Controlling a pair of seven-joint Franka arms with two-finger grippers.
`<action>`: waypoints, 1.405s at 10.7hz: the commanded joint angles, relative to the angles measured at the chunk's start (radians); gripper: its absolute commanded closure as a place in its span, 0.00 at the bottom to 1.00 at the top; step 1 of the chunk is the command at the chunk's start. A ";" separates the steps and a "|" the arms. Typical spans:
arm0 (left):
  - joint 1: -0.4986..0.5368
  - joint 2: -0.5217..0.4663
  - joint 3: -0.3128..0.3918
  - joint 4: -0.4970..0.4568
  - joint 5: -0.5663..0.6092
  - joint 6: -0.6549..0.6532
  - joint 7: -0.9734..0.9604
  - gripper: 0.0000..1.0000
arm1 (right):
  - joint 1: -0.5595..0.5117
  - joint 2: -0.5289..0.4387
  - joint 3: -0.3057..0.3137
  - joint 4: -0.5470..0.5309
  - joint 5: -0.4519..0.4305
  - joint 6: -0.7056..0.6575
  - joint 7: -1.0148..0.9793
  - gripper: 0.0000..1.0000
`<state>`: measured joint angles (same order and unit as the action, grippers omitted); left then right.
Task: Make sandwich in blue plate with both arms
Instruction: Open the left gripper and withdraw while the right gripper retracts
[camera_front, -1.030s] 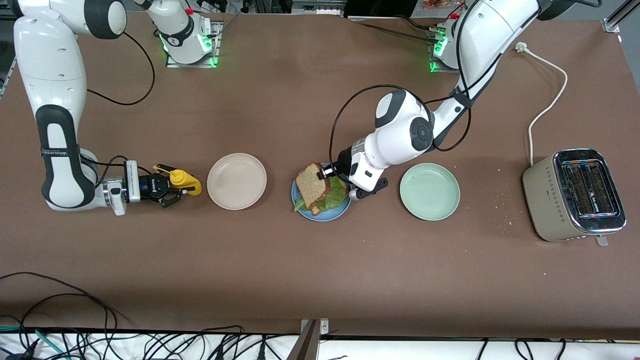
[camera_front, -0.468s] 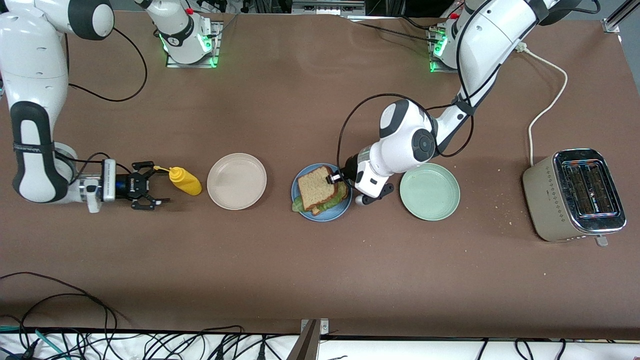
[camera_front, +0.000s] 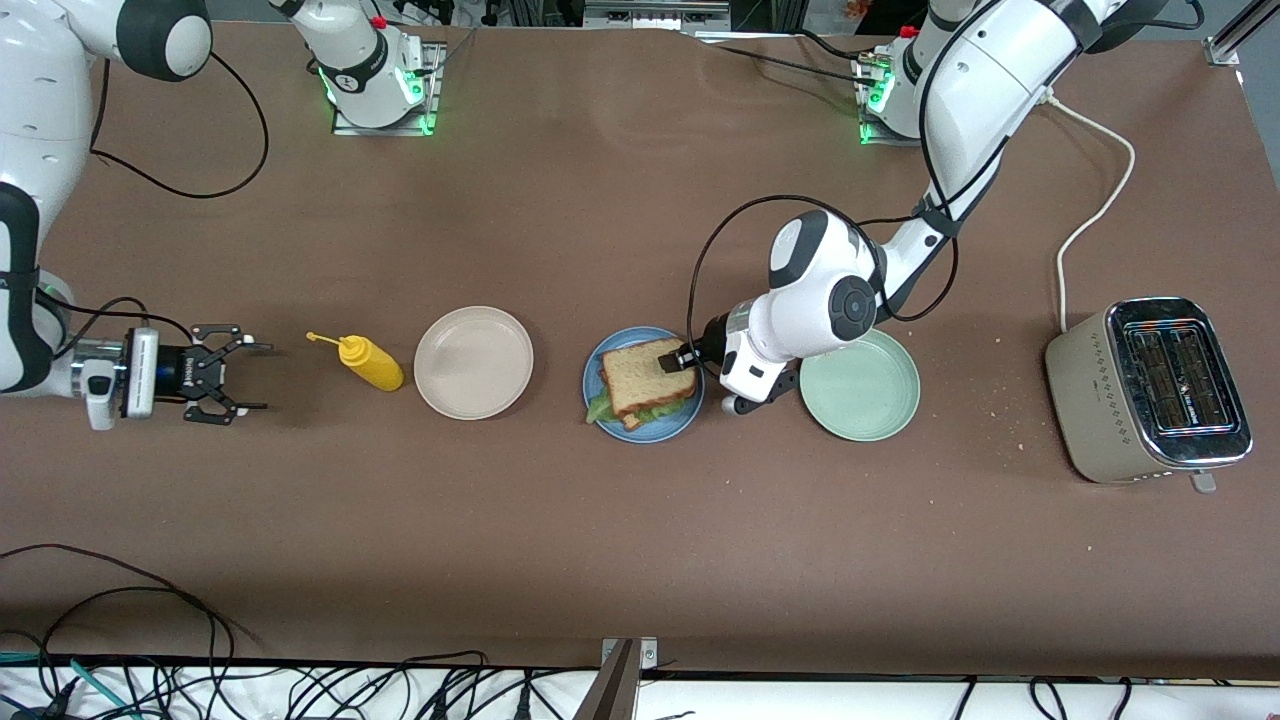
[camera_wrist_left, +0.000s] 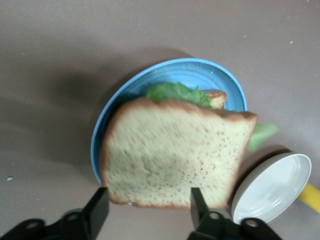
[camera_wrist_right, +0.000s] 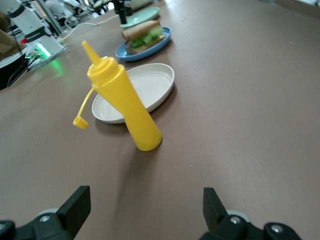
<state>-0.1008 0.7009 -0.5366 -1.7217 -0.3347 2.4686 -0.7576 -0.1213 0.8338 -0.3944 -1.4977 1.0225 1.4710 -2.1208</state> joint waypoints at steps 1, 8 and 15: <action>0.001 -0.009 0.023 0.011 0.025 -0.040 0.004 0.00 | 0.006 -0.056 -0.004 0.124 -0.145 -0.031 0.403 0.00; 0.045 -0.355 0.185 0.054 0.267 -0.434 0.006 0.00 | 0.153 -0.378 0.011 0.117 -0.618 -0.024 1.262 0.00; 0.281 -0.504 0.181 0.231 0.419 -0.875 0.389 0.00 | 0.166 -0.741 0.284 -0.151 -0.999 0.089 2.149 0.00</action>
<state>0.0775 0.2692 -0.3485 -1.4671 0.0652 1.6505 -0.5243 0.0475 0.2255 -0.1446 -1.5072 0.0535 1.4695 -0.1502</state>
